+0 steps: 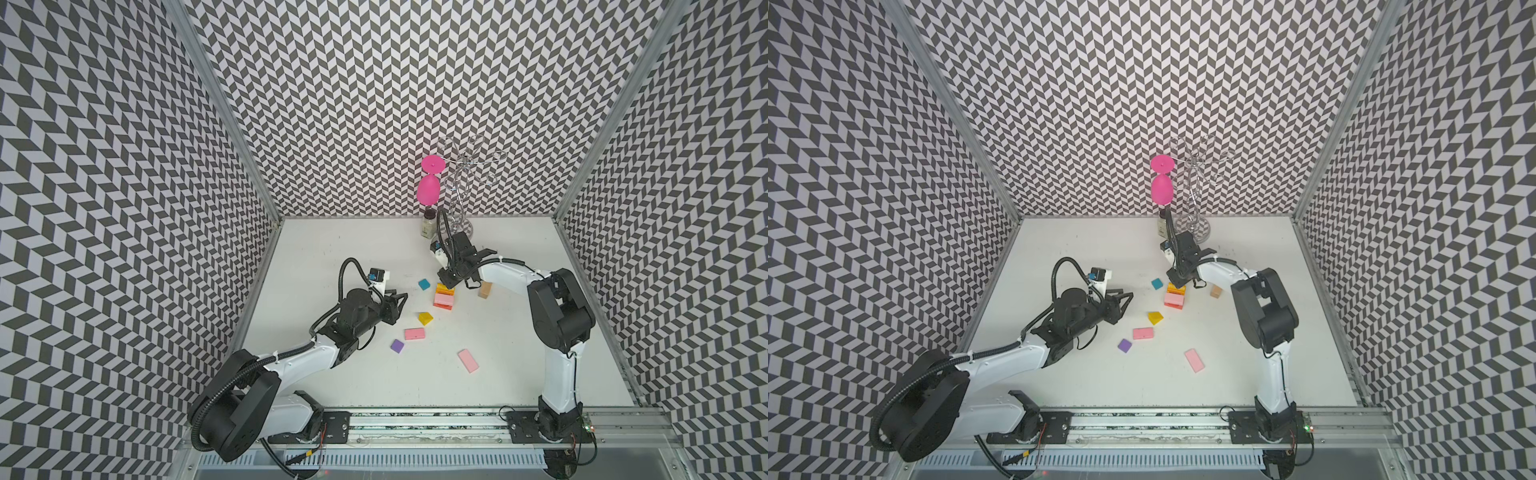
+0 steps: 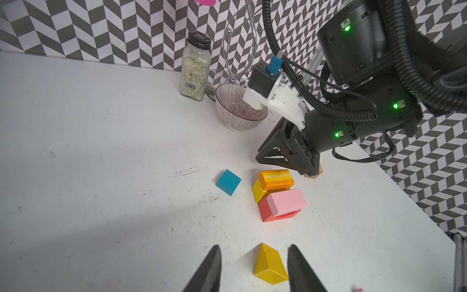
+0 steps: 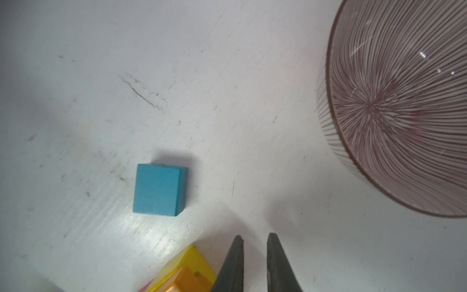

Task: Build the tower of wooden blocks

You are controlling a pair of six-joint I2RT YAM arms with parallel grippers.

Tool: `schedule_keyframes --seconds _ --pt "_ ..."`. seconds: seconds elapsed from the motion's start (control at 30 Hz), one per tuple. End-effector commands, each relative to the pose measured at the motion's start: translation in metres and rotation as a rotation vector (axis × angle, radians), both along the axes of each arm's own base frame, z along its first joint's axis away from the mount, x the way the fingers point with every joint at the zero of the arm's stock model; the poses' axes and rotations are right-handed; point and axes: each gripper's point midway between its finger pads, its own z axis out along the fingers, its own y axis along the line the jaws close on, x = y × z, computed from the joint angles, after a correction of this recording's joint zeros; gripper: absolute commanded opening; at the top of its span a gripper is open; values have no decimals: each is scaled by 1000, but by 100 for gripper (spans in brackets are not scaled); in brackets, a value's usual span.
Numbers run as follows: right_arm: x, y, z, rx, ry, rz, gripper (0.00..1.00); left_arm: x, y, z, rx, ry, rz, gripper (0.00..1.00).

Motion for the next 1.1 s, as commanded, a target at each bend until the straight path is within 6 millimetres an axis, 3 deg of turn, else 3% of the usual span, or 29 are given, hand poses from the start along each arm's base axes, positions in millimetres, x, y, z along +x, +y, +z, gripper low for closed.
schedule_keyframes --seconds 0.0,1.07 --pt "0 4 18 17 -41 -1 18 0 0 4 1 -22 4 44" --pt "-15 8 25 18 -42 14 18 -1 0 5 -1 -23 3 44"
